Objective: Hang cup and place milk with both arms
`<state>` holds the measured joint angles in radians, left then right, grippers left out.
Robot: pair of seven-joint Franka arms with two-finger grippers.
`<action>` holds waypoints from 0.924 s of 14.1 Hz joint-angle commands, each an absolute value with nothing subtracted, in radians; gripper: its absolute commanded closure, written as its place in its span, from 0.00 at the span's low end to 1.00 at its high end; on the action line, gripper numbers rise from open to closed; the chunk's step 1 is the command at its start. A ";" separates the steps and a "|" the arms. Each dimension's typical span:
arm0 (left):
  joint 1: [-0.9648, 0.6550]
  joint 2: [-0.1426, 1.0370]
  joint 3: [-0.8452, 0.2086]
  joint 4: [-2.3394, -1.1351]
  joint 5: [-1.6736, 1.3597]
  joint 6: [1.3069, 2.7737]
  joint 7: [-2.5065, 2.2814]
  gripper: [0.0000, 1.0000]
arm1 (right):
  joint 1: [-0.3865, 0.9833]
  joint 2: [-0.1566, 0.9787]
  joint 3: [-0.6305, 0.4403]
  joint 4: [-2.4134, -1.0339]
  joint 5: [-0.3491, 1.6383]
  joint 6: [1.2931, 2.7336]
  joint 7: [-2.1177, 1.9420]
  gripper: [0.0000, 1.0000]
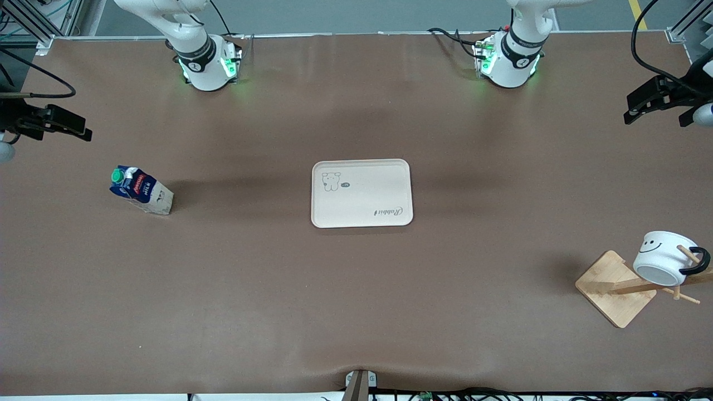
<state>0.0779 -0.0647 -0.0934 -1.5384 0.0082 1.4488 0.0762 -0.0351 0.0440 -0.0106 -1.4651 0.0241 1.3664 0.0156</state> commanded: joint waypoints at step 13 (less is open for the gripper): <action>0.072 -0.066 -0.140 -1.503 -0.008 1.428 0.037 0.00 | -0.015 -0.068 -0.008 -1.565 -0.055 1.456 -0.167 0.00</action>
<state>0.0699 -0.0646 -0.1301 -1.5236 0.0080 1.4487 0.0477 -0.0224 -0.1299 -0.0043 -1.6537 -0.0338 1.4869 -0.1498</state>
